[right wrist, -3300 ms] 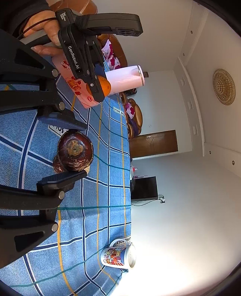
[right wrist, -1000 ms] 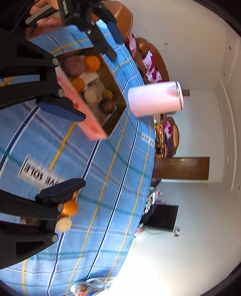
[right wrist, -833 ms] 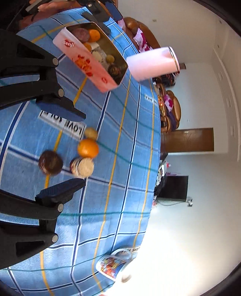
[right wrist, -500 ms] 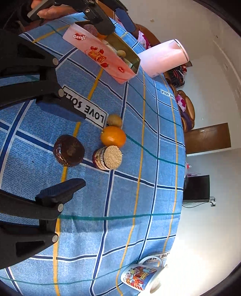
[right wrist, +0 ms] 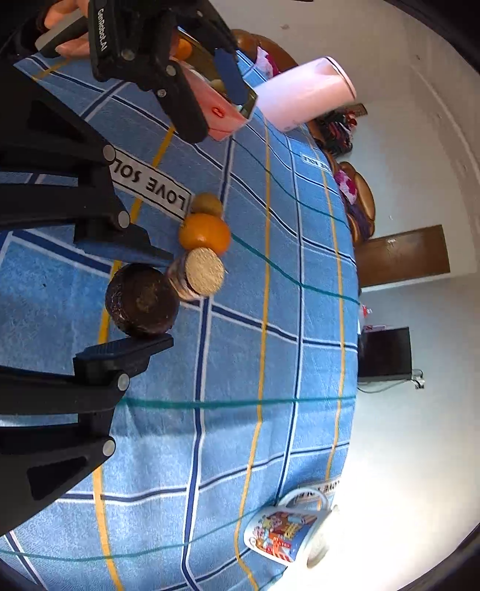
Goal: Organize fruits
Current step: 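Grasp a chocolate cookie with the right gripper while the left gripper grasps a small yellow fruit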
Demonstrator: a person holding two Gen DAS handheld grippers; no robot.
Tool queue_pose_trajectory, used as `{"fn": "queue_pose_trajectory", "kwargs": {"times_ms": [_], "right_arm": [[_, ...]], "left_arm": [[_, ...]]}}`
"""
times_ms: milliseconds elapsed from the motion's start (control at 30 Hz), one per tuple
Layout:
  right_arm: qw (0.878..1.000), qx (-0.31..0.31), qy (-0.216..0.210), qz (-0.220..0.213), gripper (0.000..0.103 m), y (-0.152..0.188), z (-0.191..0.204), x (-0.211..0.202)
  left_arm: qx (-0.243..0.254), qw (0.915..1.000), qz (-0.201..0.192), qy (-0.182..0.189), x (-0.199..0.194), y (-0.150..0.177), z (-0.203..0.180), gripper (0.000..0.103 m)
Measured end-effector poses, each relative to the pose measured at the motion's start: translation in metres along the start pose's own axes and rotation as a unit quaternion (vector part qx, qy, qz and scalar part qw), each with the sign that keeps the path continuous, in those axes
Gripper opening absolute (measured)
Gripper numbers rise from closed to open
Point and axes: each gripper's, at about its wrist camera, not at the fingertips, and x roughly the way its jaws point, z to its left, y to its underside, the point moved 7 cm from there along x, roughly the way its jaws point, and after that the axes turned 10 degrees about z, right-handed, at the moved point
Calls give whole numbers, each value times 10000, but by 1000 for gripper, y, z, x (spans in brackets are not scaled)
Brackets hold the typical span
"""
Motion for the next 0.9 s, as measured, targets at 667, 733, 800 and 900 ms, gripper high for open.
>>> {"fn": "queue_pose_trajectory", "kwargs": {"times_ms": [667,733,800,900], "right_arm": [[9993,220,-29,-290,39,-5,-9,-6],[9994,201,-21,-276,39,-5,-8,-6],[9995,182,-9,-250,39,-5,-8,-5],[9997,158,-3,-182,39,-5,-7,-2]], "left_arm": [[-453,9968,658,-100,66,-17,4,78],[-452,9965,699,-62,67,-16,3,77],[-425,9963,741,25,69,-15,0,71],[-425,9952,860,196,72,-12,-4,54]]}}
